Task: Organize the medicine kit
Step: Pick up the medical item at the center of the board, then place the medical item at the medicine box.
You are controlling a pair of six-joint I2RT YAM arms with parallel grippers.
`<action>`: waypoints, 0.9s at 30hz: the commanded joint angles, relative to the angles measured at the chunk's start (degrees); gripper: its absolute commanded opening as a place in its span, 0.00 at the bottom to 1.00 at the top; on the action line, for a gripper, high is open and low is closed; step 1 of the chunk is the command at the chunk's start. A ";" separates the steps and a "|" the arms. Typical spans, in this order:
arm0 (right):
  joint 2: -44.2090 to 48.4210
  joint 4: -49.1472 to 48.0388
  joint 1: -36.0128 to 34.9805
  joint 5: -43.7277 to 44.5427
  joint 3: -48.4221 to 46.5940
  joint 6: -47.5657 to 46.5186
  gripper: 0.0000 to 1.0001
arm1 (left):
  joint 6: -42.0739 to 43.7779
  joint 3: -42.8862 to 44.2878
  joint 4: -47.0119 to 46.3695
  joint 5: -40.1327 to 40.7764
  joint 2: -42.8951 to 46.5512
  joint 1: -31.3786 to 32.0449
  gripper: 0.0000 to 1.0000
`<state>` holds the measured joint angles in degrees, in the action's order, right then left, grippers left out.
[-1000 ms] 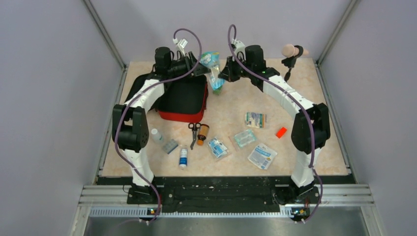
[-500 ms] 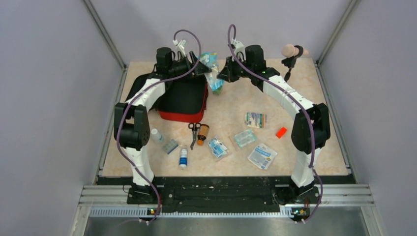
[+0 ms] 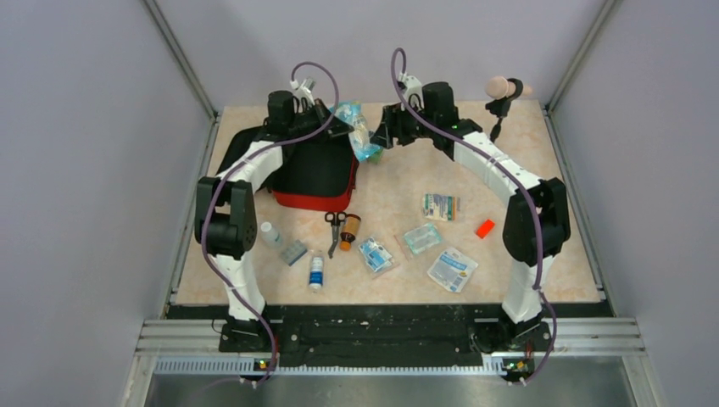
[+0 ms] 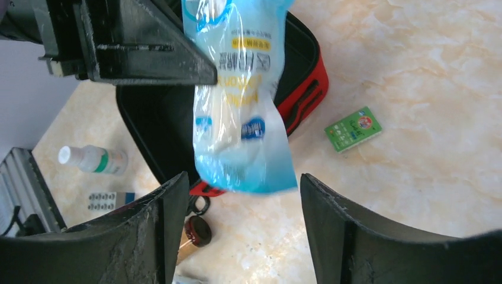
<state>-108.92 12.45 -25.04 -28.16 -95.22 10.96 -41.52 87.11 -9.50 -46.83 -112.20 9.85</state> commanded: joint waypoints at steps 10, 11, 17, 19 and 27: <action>10.71 2.69 1.93 4.44 8.22 -2.48 0.70 | -14.75 -4.42 27.17 44.38 8.90 -2.67 0.00; 10.74 2.78 1.93 4.75 8.41 -2.69 0.70 | -15.40 -4.02 27.37 44.86 8.27 -2.69 0.00; 11.17 4.20 1.92 5.05 8.60 -3.98 0.70 | -21.38 2.37 31.66 54.33 -0.86 -1.73 0.00; 11.60 5.17 1.99 5.19 8.71 -4.92 0.69 | -22.09 3.98 31.43 54.78 -3.10 -1.32 0.00; 15.44 6.54 1.94 7.62 12.85 -7.56 0.69 | -24.45 6.12 27.74 52.49 -8.02 -0.07 0.00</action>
<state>-98.35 18.70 -23.33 -22.09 -83.88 5.63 -63.20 89.60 20.67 4.82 -119.42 9.02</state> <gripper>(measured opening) 0.691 0.017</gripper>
